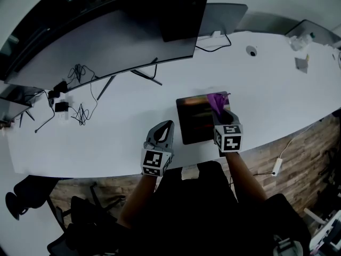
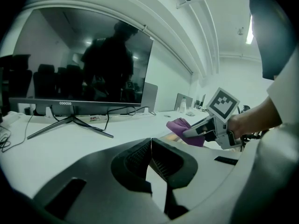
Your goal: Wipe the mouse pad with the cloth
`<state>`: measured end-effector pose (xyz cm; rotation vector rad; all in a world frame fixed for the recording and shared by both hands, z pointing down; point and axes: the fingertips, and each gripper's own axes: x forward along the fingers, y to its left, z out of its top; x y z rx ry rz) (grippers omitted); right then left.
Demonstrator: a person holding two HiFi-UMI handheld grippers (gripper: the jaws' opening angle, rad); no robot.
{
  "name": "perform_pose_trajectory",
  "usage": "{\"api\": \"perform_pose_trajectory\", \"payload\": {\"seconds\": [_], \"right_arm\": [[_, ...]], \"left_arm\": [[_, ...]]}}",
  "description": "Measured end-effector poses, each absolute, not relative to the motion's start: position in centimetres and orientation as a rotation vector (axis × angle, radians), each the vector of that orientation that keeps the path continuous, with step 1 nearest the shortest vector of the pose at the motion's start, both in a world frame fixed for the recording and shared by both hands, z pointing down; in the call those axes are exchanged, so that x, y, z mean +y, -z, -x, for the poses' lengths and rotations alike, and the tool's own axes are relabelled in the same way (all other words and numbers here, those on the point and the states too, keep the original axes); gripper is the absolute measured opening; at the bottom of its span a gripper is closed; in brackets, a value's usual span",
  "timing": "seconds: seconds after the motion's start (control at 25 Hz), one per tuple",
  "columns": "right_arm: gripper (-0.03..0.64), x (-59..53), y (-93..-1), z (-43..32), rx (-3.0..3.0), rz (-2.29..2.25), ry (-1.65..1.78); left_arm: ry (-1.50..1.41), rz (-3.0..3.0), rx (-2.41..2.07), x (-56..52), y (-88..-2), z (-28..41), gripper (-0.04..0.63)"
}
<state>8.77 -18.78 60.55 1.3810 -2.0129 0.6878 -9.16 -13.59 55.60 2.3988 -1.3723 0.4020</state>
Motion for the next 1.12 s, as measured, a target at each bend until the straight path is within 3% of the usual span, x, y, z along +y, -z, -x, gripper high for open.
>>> {"api": "perform_pose_trajectory", "payload": {"seconds": [0.48,1.12], "right_arm": [[0.115,-13.9,-61.7,0.0,-2.043,-1.229,-0.759],[0.117,-12.6,-63.1,3.6,-2.003,-1.234,-0.771]], "left_arm": [[-0.395,-2.391,-1.387,-11.9,-55.6,12.8,0.023],[-0.41,-2.37,-1.365,-10.3,-56.6,15.9,0.023]]}}
